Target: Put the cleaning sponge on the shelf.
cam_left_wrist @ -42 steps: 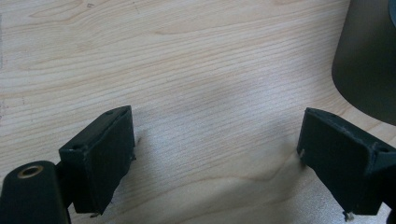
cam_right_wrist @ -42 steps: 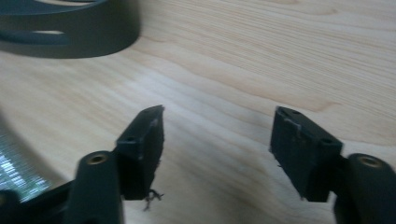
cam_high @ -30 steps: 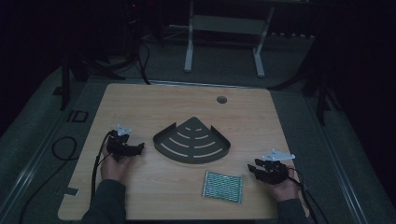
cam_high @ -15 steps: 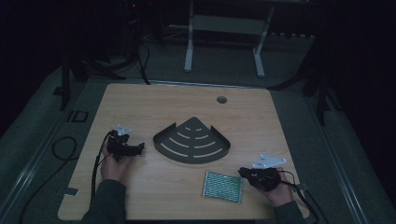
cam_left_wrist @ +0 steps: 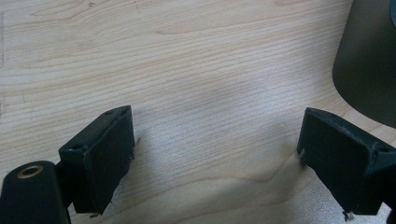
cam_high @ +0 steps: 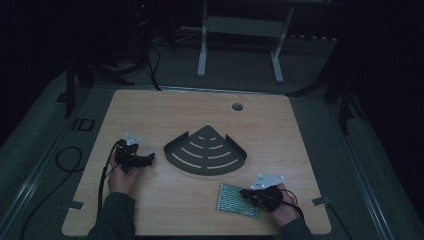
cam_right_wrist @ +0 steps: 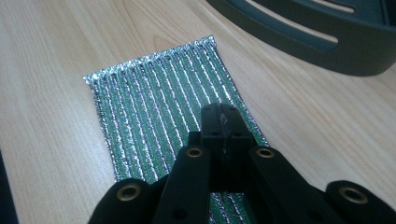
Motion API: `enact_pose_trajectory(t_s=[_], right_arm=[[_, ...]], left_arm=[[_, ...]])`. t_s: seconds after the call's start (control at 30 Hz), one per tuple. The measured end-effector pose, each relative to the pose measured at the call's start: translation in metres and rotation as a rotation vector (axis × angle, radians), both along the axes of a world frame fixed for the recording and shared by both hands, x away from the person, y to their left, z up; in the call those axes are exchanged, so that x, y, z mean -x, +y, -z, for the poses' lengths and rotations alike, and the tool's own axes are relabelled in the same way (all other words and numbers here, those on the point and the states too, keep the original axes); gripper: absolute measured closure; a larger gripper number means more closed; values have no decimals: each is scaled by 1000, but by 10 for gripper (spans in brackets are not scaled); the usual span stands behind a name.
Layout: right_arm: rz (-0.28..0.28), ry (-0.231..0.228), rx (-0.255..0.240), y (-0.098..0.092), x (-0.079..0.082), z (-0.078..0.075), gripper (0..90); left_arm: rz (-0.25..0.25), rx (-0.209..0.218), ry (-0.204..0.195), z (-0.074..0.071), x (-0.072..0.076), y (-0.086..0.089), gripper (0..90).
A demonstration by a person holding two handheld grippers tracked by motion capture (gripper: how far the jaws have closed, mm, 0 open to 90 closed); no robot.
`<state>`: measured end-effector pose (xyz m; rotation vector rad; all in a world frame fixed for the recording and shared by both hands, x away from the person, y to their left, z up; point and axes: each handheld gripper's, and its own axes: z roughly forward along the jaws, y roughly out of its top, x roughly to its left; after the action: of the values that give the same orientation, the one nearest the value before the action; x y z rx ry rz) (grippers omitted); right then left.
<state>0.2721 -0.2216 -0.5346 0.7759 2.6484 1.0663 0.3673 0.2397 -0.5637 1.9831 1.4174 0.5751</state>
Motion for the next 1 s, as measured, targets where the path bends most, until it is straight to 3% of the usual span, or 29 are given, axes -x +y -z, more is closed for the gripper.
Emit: enact_pose_trajectory(t_s=[0.13, 0.23, 0.47, 0.5, 0.57, 0.7, 0.87, 1.0], right_arm=[[17, 1, 5, -4, -1, 0, 900], [60, -23, 35, -12, -2, -1, 900], [183, -76, 104, -34, -9, -3, 899], [183, -76, 104, -34, -9, -3, 899], [242, -85, 105, -43, -15, -3, 899], [306, -89, 97, -55, -21, -2, 898], [386, -111, 145, -65, -22, -3, 898], [439, -104, 145, -73, -20, -3, 898]], left_arm=[[-2, 1, -1, 0, 0, 0, 117], [-4, -1, 0, 0, 0, 0, 117], [-5, -1, 0, 0, 0, -1, 116], [-5, -1, 0, 0, 0, -1, 116], [-7, -1, 0, 0, 0, -1, 116], [-10, -2, 0, 0, 0, -1, 116], [-11, -2, 0, 0, 0, -1, 115], [-11, -2, 0, 0, 0, -2, 115]])
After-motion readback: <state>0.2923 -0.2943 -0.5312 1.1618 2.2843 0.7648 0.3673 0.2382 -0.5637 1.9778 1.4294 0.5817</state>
